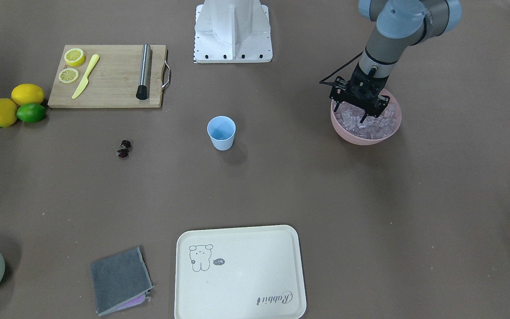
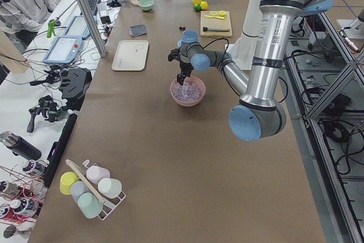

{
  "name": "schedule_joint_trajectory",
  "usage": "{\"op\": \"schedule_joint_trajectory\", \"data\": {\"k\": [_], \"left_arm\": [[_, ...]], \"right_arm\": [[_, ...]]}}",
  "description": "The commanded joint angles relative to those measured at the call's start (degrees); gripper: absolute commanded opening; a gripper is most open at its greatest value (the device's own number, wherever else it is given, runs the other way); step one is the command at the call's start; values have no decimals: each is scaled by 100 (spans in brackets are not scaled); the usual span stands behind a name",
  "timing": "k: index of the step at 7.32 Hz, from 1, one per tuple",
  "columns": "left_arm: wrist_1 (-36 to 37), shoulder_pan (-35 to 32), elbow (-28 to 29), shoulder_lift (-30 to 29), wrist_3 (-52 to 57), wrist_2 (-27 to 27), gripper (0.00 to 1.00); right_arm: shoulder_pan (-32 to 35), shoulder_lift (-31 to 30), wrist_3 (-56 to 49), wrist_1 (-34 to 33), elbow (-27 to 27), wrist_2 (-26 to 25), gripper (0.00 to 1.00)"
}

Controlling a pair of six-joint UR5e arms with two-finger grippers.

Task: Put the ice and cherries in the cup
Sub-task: 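Lower the left gripper into the ice bowl and grasp a cube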

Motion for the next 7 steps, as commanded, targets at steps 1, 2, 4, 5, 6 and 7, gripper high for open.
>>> {"op": "schedule_joint_trajectory", "data": {"k": [1, 2, 4, 5, 6, 7], "left_arm": [[0, 15, 56, 33, 25, -18, 78], [0, 15, 73, 33, 34, -10, 78], [-8, 24, 187, -90, 52, -27, 78], [-8, 24, 284, -90, 234, -10, 78], [-61, 24, 311, -82, 280, -18, 73], [-61, 24, 302, -81, 280, -19, 46]], "right_arm": [[-1, 0, 9, 0, 10, 9, 100], [-1, 0, 9, -8, 19, 35, 100], [-1, -35, 9, 0, 36, 132, 100], [-1, -35, 9, 0, 37, 132, 100], [-1, -35, 9, 0, 45, 132, 100], [-1, -35, 9, 0, 54, 132, 100]]}}
